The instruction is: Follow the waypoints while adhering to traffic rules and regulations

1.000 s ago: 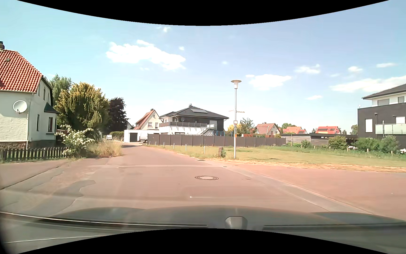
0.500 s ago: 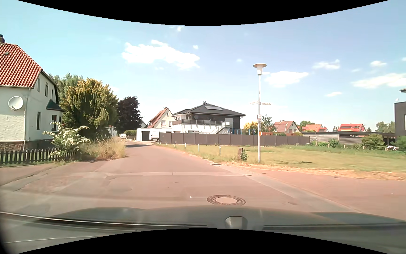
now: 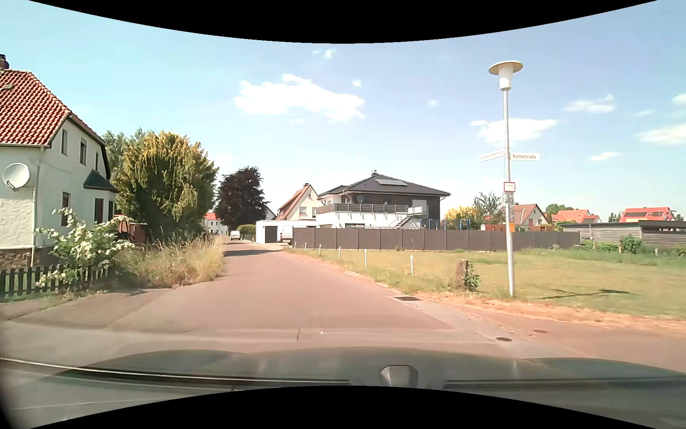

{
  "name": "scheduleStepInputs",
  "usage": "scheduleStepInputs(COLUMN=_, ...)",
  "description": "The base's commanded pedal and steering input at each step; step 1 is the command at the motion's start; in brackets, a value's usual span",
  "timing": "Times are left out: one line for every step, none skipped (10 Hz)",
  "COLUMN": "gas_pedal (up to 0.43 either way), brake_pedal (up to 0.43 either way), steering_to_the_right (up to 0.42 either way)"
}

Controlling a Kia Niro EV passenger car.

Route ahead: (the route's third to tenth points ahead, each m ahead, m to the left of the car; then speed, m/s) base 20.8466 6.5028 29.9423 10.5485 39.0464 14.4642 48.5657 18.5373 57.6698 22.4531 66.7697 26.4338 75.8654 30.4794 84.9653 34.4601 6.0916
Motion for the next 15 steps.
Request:
scheduleStepInputs(gas_pedal=0.26, brake_pedal=0.006, steering_to_the_right=-0.128)
scheduleStepInputs(gas_pedal=0.26, brake_pedal=0.006, steering_to_the_right=-0.127)
scheduleStepInputs(gas_pedal=0.24, brake_pedal=0.006, steering_to_the_right=-0.126)
scheduleStepInputs(gas_pedal=0.228, brake_pedal=0.006, steering_to_the_right=-0.123)
scheduleStepInputs(gas_pedal=0.228, brake_pedal=0.006, steering_to_the_right=-0.118)
scheduleStepInputs(gas_pedal=0.209, brake_pedal=0.006, steering_to_the_right=-0.111)
scheduleStepInputs(gas_pedal=0.169, brake_pedal=0.006, steering_to_the_right=-0.109)
scheduleStepInputs(gas_pedal=0.177, brake_pedal=0.006, steering_to_the_right=-0.104)
scheduleStepInputs(gas_pedal=0.177, brake_pedal=0.006, steering_to_the_right=-0.097)
scheduleStepInputs(gas_pedal=0.177, brake_pedal=0.006, steering_to_the_right=-0.097)
scheduleStepInputs(gas_pedal=0.169, brake_pedal=0.006, steering_to_the_right=-0.095)
scheduleStepInputs(gas_pedal=0.169, brake_pedal=0.006, steering_to_the_right=-0.092)
scheduleStepInputs(gas_pedal=0.169, brake_pedal=0.006, steering_to_the_right=-0.088)
scheduleStepInputs(gas_pedal=0.169, brake_pedal=0.006, steering_to_the_right=-0.087)
scheduleStepInputs(gas_pedal=0.169, brake_pedal=0.006, steering_to_the_right=-0.085)
